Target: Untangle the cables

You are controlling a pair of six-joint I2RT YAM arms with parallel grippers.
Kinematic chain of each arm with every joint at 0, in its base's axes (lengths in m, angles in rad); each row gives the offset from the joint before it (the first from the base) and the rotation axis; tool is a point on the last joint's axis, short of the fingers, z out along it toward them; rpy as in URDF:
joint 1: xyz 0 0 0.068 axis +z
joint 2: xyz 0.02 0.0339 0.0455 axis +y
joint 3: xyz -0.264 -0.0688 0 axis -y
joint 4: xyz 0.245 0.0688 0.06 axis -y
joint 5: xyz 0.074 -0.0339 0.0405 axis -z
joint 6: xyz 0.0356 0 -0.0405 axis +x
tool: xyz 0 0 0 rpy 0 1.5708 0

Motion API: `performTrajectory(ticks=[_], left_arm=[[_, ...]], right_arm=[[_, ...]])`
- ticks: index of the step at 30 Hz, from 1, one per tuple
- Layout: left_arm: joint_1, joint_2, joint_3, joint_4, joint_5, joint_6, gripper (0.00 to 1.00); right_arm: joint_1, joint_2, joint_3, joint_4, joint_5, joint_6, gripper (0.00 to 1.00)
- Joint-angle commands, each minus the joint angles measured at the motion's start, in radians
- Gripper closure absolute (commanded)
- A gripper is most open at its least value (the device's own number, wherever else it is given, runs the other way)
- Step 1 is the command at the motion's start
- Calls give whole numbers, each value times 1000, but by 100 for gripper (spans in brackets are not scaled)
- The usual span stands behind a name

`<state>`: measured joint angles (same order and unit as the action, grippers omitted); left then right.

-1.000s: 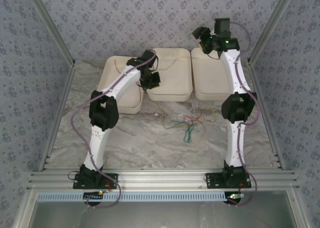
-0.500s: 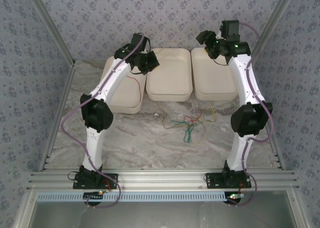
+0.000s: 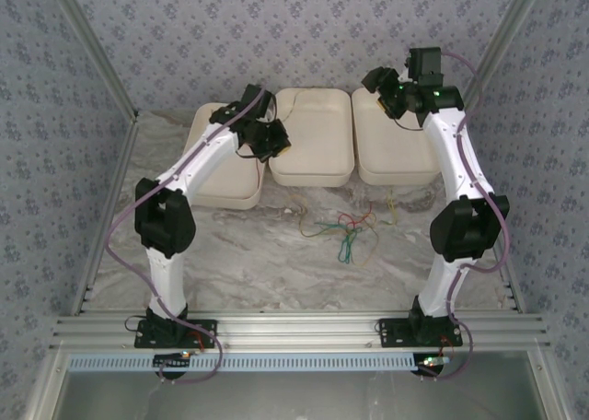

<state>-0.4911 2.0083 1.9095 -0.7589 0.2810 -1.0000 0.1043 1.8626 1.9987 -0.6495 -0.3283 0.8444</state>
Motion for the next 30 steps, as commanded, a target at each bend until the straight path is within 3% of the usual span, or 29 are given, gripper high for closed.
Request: performTrajectory(ticks=[1,9,21,30], left_arm=[[-20,-42,-51,26,19,-70,100],[-72,-148,-75,62,-41,-67,100],[-99,-80,316,-78,-63,-37,100],[-102,-34,339,-85,-53,-37,100]], right_arm=[[2,-33,-14,18,-1,-14,34],[5,-42,-26,22,-3,-16,35],[5,-73,-48,8,-2,-34,35],[-9,-112,-84,6,-9,-41,35]])
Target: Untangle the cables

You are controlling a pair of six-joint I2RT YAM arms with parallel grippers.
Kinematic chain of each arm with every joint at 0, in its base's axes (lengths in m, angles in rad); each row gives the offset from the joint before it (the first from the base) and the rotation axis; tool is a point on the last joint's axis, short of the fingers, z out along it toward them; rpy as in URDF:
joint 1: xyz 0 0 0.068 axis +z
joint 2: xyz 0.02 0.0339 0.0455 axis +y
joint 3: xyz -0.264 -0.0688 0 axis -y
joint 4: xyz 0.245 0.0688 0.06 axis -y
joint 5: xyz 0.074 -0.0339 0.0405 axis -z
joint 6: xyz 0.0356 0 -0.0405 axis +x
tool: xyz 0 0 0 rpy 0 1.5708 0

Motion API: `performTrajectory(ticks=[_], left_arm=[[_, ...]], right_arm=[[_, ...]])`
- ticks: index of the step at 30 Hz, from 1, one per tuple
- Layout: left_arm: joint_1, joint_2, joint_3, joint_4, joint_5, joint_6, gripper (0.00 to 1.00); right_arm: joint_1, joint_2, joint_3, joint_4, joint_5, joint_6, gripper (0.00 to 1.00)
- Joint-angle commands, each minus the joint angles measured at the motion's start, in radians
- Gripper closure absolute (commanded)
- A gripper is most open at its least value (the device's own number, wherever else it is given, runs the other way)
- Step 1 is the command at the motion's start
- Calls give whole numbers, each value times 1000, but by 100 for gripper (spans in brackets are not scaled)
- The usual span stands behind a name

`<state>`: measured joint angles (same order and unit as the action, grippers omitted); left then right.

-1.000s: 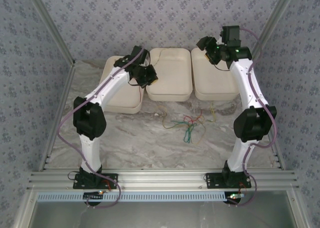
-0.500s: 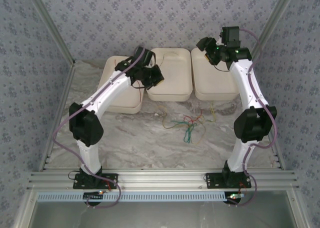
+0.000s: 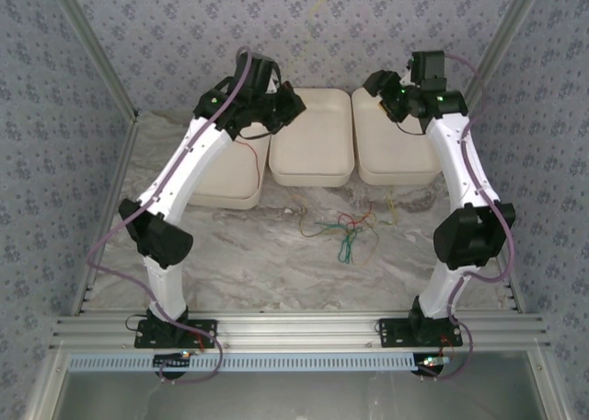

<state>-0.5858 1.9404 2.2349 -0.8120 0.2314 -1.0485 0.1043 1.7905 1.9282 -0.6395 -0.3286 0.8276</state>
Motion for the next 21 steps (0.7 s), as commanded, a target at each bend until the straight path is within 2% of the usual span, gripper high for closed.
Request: performTrajectory(ticks=[1,4,13,21], left_arm=[[-8,43,12,-38,0,14,100],[-8,51,-41,-31,-2,22,100],[13,36,-369,98,-9,5,100],[33,56,-371,74,-54,-6,100]], right_arm=[[-11,-42,-17,-4,-9,-25,35],[-14,-47,-27,0,-7,-25,35],[-23,-54,-39,1,-13,-21,35],[-23,-49,-40,6,-15,-18,35]])
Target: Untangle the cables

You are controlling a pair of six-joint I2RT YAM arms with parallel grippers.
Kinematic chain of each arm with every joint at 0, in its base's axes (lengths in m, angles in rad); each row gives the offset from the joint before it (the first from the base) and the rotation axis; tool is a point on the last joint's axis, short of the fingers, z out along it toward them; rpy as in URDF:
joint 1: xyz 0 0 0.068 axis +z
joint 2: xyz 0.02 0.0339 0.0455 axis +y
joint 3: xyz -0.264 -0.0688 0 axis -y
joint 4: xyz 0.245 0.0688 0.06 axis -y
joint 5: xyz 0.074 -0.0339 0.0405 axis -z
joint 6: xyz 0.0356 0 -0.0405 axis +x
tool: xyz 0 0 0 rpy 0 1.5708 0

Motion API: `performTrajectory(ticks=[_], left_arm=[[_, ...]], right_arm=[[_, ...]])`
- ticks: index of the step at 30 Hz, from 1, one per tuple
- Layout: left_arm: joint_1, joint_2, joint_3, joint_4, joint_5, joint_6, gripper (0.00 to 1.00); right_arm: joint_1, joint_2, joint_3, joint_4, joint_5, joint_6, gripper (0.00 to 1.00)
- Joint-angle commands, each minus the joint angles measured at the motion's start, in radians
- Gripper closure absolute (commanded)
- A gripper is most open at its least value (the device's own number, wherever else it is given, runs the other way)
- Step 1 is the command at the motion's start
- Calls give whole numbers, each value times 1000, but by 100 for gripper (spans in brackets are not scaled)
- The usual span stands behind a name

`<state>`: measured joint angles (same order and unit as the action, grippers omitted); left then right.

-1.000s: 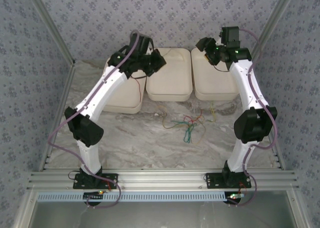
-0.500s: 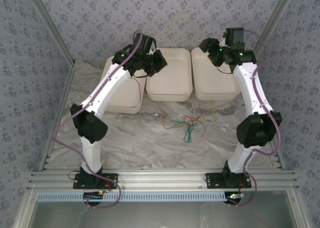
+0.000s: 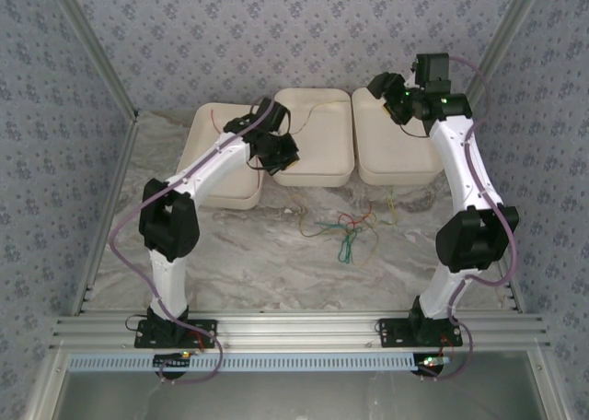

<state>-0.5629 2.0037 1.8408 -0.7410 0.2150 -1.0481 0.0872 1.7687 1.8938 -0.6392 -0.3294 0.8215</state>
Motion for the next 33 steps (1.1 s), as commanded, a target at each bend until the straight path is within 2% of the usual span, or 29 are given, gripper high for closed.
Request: performTrajectory(ticks=[1,7,10,12,14,16,21,26,33], left_arm=[[13,-17,18,-14,-60,-3,100],[103,-92,-86,-5,-76,-4,100],[115,-75,-88,41,2,12,100],[105,-19,-37,55,96,25,100],[73,55,68,16,138,71,100],[42,96,162,-28,121,91,100],[26,176,285,-75,109,7,100],[6,305,491,-156,82,-31,100],[6,456,621,-173,129,-105,100]], right_arm=[[-6,-26,-5,7,-14,-12,35],[-6,-26,-4,7,-16,-12,35],[-3,-21,-2,10,-16,-9,35],[1,-16,2,13,-16,-8,35],[6,-8,9,12,-16,-7,35],[8,-5,13,8,-16,-6,35],[6,-9,12,2,-14,-11,35],[2,-19,0,1,-17,-14,35],[0,-37,-28,-2,-12,-19,35]])
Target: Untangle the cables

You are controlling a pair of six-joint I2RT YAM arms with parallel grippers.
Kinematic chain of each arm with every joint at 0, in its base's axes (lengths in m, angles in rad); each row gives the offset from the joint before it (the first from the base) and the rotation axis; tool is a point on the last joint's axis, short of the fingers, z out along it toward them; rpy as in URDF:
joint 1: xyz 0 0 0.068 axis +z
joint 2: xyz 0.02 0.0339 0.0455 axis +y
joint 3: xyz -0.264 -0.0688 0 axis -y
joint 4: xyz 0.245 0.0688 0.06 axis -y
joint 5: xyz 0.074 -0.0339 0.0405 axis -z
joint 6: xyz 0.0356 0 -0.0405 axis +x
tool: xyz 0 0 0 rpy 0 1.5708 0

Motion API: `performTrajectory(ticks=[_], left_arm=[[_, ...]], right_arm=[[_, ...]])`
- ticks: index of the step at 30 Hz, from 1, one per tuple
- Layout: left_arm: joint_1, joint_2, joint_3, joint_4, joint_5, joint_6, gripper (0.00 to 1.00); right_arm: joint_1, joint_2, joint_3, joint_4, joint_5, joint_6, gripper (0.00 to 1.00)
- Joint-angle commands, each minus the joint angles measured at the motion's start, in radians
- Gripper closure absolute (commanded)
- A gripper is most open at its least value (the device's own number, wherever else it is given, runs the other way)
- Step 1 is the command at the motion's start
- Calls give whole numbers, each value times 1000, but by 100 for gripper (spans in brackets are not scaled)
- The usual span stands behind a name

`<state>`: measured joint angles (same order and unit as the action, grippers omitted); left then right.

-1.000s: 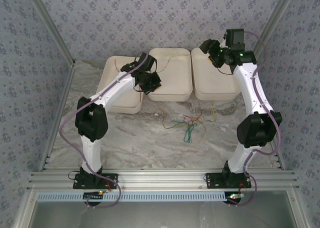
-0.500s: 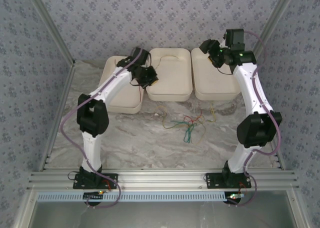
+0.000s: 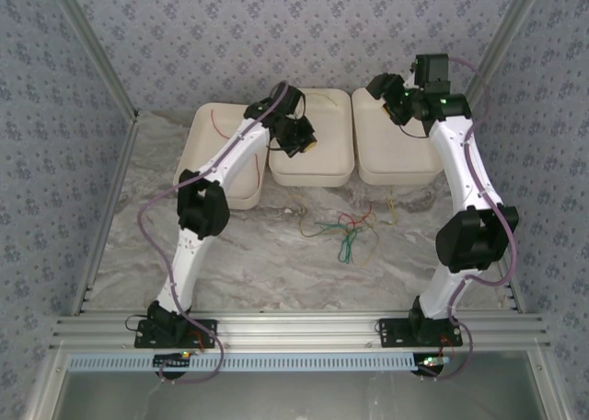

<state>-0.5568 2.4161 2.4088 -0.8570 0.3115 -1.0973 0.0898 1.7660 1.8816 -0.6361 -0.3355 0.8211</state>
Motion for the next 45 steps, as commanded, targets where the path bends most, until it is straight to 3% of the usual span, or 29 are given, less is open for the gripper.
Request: performTrajectory(ticks=[1,4,6,12,17,18,19,20,24,32,45], left_arm=[[1,58,69,-63,38,-61,93],[0,94,114,-94,51,-67,61],[-2,97,125,-104,58,-63,50],[-2,51,134,-104,64,-42,36],[-5,21,167,-115,133,-32,23],[-7,18,170,-133,150,-29,19],[-9,12,170,-156,168,-25,3],[-12,2,168,-183,178,-19,1],[-25,-60,111,-242,174,11,1],[-20,-227,-151,-146,184,-16,1],[-18,-368,-225,-119,145,55,22]], right_arm=[[-2,-38,-20,-9,0,-20,35],[-2,-47,-29,-48,28,-30,35],[-2,-57,-46,-76,53,-35,35],[10,-121,-144,-202,197,-65,35],[10,-219,-359,-287,289,-39,39],[7,-238,-401,-286,288,-39,39],[7,-261,-450,-281,291,-38,39],[7,-285,-501,-266,289,-40,39],[9,-309,-612,-214,280,-81,39],[1,-241,-720,-154,267,-224,43],[0,-46,-743,-130,359,-295,52]])
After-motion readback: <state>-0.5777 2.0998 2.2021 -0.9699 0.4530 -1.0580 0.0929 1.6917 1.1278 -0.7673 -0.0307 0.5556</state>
